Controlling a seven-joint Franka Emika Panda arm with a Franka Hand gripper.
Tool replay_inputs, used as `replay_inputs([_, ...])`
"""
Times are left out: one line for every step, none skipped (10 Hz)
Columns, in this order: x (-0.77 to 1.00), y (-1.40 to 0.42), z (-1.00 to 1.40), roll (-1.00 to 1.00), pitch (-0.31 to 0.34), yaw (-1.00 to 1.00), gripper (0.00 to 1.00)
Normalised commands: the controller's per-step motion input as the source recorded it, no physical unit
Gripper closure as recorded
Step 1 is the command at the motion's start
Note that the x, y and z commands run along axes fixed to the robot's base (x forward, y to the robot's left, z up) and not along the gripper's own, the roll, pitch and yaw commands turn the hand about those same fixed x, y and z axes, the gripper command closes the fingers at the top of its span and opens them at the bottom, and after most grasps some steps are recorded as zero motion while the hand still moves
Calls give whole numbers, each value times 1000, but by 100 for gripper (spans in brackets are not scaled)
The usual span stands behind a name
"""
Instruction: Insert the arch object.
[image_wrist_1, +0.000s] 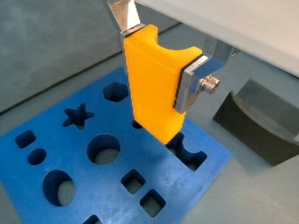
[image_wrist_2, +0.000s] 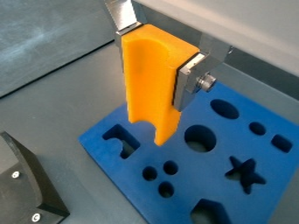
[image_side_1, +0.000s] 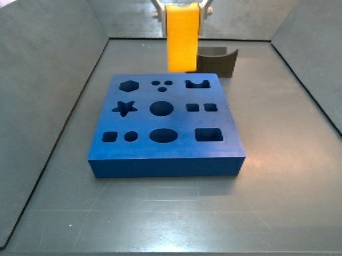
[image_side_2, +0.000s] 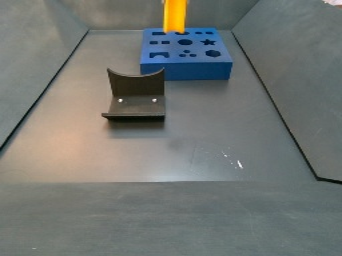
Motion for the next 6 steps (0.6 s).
replay_inputs([97,57,-163,0,27,-197,100])
replay_inputs([251,120,-189,54,0,-194,100])
replay_inputs([434,117,-266,100,0,-94,100])
replay_inputs([494,183,-346,33,-10,-23,100])
replay_inputs([366,209,-391,0,-91,0,100])
replay_inputs([403,197,-423,0,-93,0,100])
